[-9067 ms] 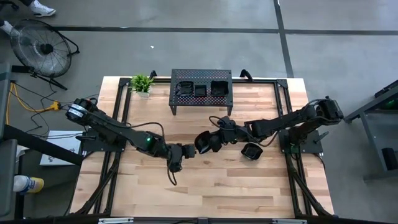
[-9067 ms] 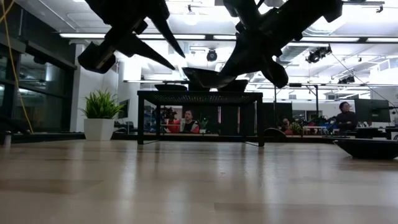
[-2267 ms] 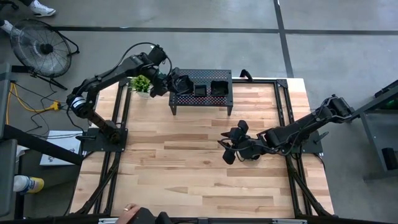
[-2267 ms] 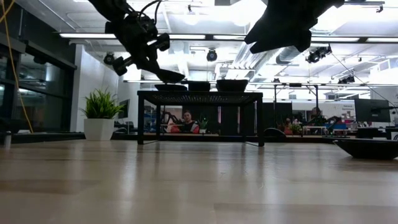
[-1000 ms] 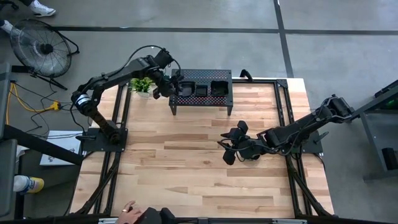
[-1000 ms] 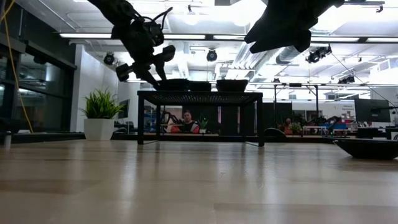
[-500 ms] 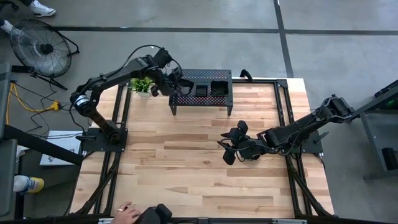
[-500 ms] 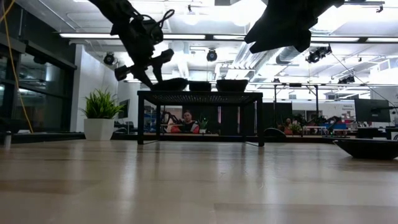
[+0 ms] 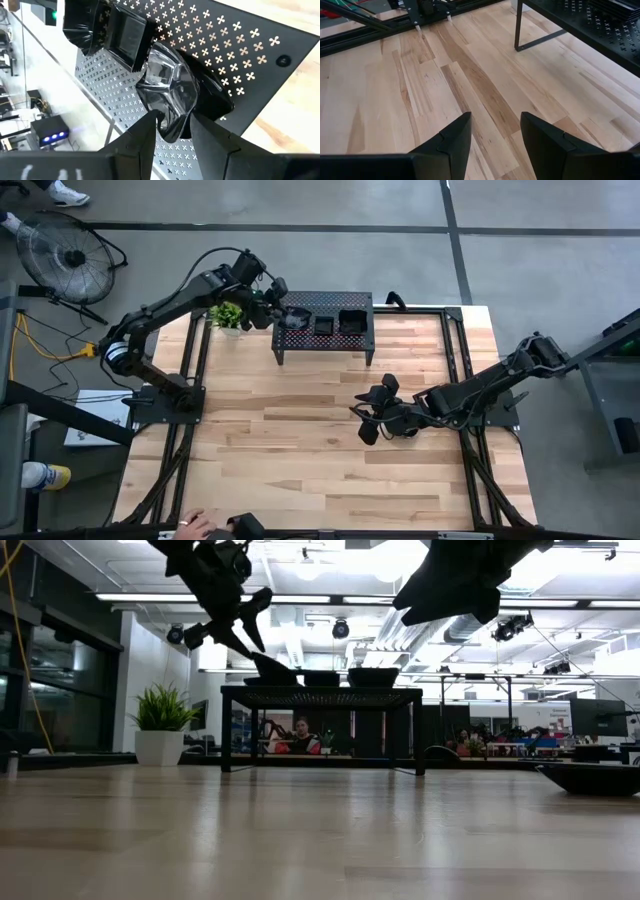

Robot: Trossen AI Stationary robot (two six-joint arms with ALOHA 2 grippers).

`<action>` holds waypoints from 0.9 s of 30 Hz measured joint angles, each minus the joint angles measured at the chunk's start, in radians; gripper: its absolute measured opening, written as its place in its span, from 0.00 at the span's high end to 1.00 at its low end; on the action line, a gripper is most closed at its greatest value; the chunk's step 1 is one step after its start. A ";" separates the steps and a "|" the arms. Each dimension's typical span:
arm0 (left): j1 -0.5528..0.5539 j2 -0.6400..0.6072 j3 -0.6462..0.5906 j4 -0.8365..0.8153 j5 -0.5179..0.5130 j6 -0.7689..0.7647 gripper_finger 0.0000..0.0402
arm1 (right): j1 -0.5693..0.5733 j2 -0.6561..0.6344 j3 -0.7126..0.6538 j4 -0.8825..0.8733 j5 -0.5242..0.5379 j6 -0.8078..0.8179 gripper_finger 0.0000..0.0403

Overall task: Pick & Place Mini shaped plates
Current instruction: Stack the leaf-shaped plate on top of the leaf-shaped plate on the shelf

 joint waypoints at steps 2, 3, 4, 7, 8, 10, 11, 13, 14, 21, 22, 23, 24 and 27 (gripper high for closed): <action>0.000 -0.002 0.000 0.000 -0.005 0.000 0.71 | 0.000 0.000 0.000 0.000 -0.001 0.002 0.59; 0.000 -0.002 0.000 0.000 -0.010 0.000 0.71 | 0.000 0.000 0.000 0.000 -0.001 0.002 0.59; 0.000 -0.002 0.000 -0.001 -0.019 0.000 0.71 | 0.000 0.000 0.000 0.000 -0.001 0.002 0.59; 0.000 -0.002 0.000 0.000 -0.043 -0.004 0.71 | 0.000 0.000 0.000 0.000 -0.001 0.003 0.59; 0.000 -0.002 0.000 0.001 -0.052 -0.005 0.71 | 0.000 0.000 0.000 0.000 -0.002 0.003 0.59; 0.000 -0.002 0.000 0.002 -0.061 -0.005 0.71 | 0.000 0.000 0.000 0.000 -0.003 0.003 0.59; 0.000 -0.003 0.000 0.002 -0.067 -0.005 0.71 | 0.000 0.000 0.000 0.000 -0.003 0.003 0.59; 0.000 -0.003 0.000 0.002 -0.079 -0.007 0.71 | 0.000 0.000 0.000 0.000 -0.007 0.003 0.59; 0.000 -0.003 0.000 0.002 -0.081 -0.016 0.71 | 0.000 0.000 0.000 0.000 -0.011 0.003 0.59; 0.000 -0.003 0.000 0.000 -0.111 -0.044 0.71 | 0.000 0.000 0.000 0.000 -0.014 0.009 0.59; 0.000 -0.003 0.000 0.000 -0.111 -0.067 0.71 | 0.000 0.000 0.000 -0.002 -0.016 0.011 0.59; 0.000 -0.005 0.000 0.000 -0.110 -0.097 0.71 | 0.000 0.000 0.000 -0.008 -0.021 0.017 0.59; 0.000 -0.007 0.000 -0.001 -0.110 -0.130 0.71 | 0.000 0.000 0.000 -0.018 -0.027 0.025 0.59; -0.018 -0.011 0.000 -0.023 -0.108 -0.252 0.71 | 0.000 -0.006 0.000 -0.091 -0.071 0.070 0.59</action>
